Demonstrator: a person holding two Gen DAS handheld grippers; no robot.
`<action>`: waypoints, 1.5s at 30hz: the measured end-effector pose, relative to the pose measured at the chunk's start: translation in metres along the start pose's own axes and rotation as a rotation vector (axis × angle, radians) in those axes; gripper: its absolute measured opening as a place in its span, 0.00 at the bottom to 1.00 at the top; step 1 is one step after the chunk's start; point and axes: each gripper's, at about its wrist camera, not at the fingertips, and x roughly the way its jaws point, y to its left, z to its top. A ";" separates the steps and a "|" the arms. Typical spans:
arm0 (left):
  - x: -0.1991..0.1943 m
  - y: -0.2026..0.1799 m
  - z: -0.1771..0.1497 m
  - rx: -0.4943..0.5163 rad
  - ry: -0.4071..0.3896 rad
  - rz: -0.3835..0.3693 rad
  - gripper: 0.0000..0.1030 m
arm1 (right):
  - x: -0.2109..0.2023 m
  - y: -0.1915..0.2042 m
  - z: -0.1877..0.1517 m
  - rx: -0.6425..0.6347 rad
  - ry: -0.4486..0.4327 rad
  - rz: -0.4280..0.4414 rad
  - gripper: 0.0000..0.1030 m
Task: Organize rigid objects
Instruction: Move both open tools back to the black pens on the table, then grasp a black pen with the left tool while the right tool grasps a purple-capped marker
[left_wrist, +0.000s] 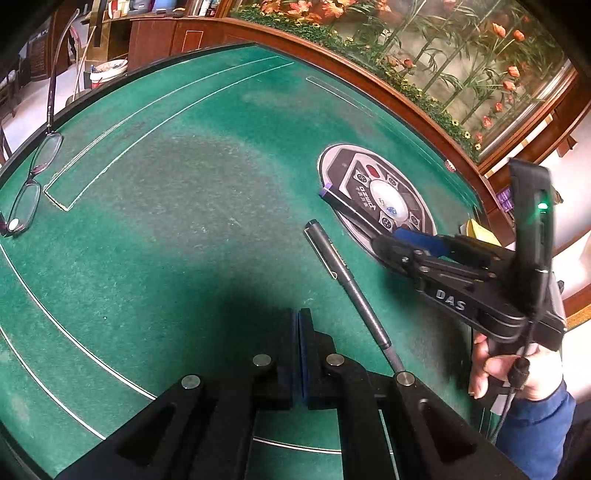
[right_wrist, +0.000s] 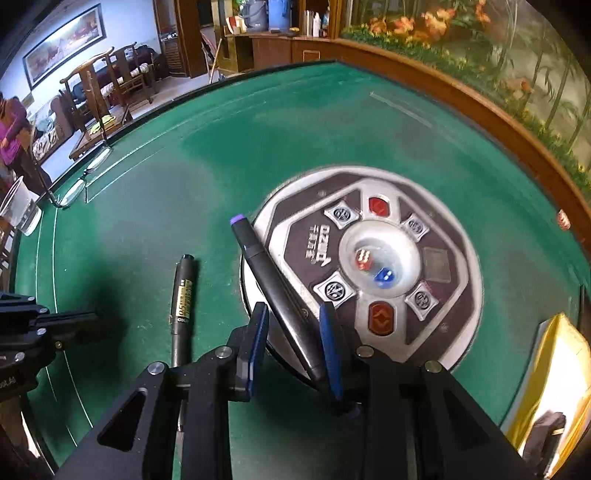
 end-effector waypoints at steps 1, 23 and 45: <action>-0.001 0.001 0.000 -0.002 -0.001 -0.001 0.02 | 0.000 0.002 -0.001 -0.005 -0.014 -0.008 0.22; 0.007 -0.022 -0.003 0.028 0.001 0.088 0.35 | -0.074 -0.015 -0.113 0.364 -0.162 0.281 0.14; 0.003 -0.067 -0.045 0.256 -0.204 0.321 0.10 | -0.088 -0.009 -0.118 0.324 -0.212 0.263 0.14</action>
